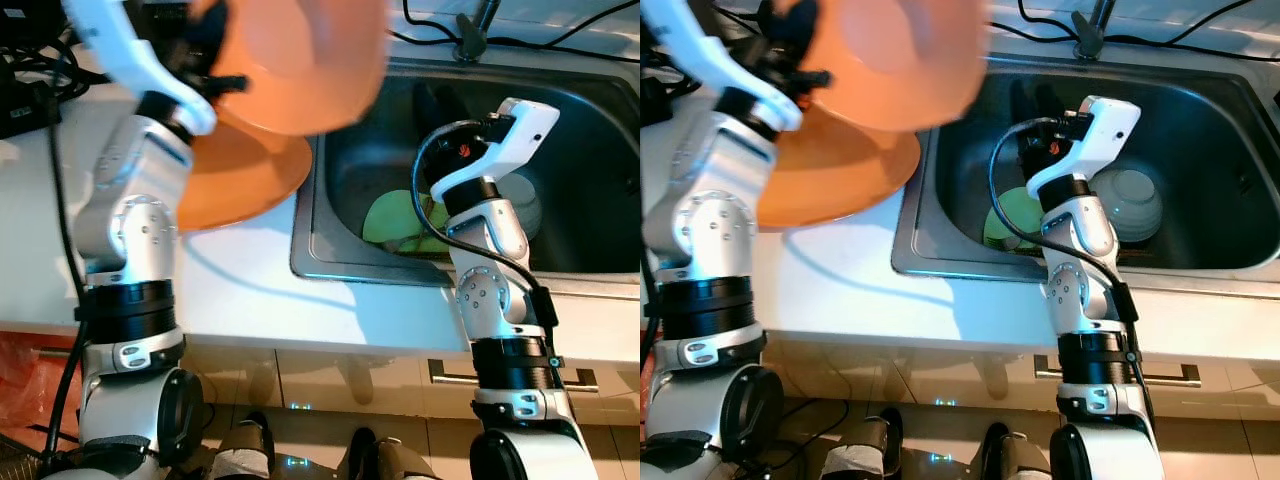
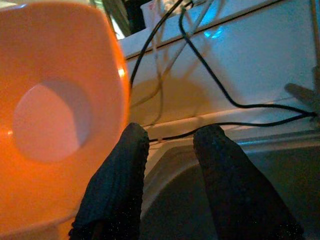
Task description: Kitchen organization
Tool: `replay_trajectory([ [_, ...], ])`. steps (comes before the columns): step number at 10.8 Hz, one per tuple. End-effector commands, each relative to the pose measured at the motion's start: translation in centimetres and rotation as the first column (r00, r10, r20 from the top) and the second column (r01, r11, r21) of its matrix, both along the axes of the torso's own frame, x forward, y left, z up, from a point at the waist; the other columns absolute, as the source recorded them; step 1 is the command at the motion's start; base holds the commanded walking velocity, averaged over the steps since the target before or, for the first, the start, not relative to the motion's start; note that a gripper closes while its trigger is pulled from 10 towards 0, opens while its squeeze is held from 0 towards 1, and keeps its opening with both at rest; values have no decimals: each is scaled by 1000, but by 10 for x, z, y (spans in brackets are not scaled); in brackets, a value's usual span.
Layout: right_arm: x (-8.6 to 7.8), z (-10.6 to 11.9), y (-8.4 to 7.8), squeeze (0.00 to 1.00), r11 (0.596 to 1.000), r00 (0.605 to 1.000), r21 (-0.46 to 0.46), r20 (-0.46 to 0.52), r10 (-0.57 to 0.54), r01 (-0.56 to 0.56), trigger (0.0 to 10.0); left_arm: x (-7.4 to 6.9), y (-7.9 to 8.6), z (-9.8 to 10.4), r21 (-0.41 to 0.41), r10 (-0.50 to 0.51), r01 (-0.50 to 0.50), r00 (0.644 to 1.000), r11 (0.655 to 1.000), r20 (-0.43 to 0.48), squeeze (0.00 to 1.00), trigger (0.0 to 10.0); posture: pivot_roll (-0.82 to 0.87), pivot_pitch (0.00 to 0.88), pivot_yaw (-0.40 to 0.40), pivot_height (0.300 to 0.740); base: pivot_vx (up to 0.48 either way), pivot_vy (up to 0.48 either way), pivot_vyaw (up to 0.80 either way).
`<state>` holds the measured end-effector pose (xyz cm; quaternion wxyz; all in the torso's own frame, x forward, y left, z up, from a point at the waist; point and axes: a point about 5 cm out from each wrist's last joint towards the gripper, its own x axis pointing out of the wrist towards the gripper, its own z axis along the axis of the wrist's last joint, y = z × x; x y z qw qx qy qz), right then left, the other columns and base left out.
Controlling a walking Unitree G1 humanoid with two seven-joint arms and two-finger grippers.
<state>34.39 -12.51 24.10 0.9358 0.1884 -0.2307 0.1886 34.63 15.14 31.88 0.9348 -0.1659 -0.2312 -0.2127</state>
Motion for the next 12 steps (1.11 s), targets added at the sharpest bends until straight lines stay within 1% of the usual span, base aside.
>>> replay_trajectory([
  [1, -7, 3, -1, 0, 998, 998, 14, 27, 57, -58, 10000, -7, -3, 6, 35, -31, 28, 997, 999, 66, 0, 10000, 113, 178, -4, 740, 0, 0, 0],
  [2, -10, 4, 2, 0, 995, 994, 12, 45, 101, -101, 10000, -8, -4, 6, 54, -42, 38, 996, 998, 74, 0, 10000, 114, 181, -4, 740, 0, 0, 0],
  [5, -14, 4, 2, 0, 990, 989, 6, 53, 139, -139, 10000, -7, -1, 3, 68, -34, 29, 997, 997, 69, 0, 10000, 117, 191, -8, 740, 0, 0, 0],
  [6, -15, 5, 1, 427, 988, 986, 6, 51, 157, -157, 10000, -8, 0, 2, 77, -41, 35, 996, 996, 74, 0, 10000, 118, 199, -12, 740, 0, 0, 0],
  [7, -16, 4, 2, 353, 986, 985, -3, 47, 164, -164, 10000, -8, -1, 3, 79, -48, 42, 996, 996, 77, 0, 10000, 117, 199, -14, 740, 0, 0, 0],
  [8, -16, 2, 2, 0, 986, 985, -13, 39, 166, -166, 10000, -9, -3, 2, 90, -77, 69, 994, 994, 81, 0, 10000, 118, 201, -14, 740, 0, 0, 0],
  [9, -16, 1, 2, 0, 986, 986, -17, 35, 165, -165, 10000, -12, -7, 2, 99, -113, 104, 989, 990, 93, 0, 10000, 117, 202, -14, 740, 0, 0, 0],
  [12, -16, 0, 3, 0, 986, 986, -22, 27, 166, -166, 10000, -16, -10, 4, 100, -154, 143, 981, 985, 116, 0, 10000, 118, 204, -15, 740, 0, 0, 0],
])
